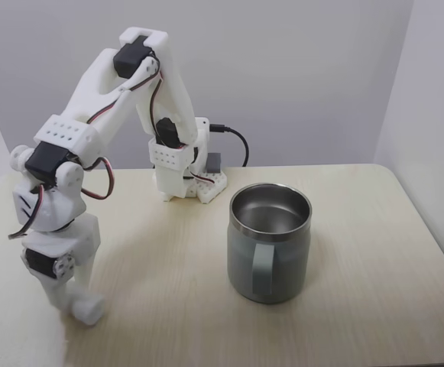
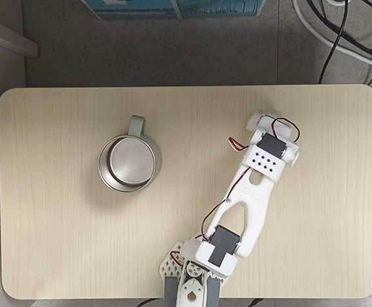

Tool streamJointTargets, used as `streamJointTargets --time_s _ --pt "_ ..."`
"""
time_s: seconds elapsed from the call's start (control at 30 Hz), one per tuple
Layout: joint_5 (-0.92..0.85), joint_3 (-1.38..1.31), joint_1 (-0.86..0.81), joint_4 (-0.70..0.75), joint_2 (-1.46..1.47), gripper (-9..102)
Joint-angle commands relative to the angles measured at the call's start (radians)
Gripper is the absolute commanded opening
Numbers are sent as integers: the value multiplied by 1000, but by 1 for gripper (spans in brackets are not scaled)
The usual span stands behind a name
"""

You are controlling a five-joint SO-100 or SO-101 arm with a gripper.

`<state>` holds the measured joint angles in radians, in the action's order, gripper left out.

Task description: Grasp a dressing and put it in the cup.

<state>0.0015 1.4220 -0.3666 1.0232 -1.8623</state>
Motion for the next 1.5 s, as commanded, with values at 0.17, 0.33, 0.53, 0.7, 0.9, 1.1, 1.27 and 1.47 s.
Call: streamJointTargets --time_s 0.17,0.33,0.53,0.7,0.9,1.1,1.27,1.47 --pt "44 2 -12 80 215 0" --pt "48 26 -21 219 434 0" --pt "41 160 17 449 635 0" --pt "35 267 121 594 716 0" --pt "2 287 442 666 799 0" --pt "-17 287 787 690 831 0" --pt "-14 287 937 660 764 0" --pt "-14 249 977 578 647 0"
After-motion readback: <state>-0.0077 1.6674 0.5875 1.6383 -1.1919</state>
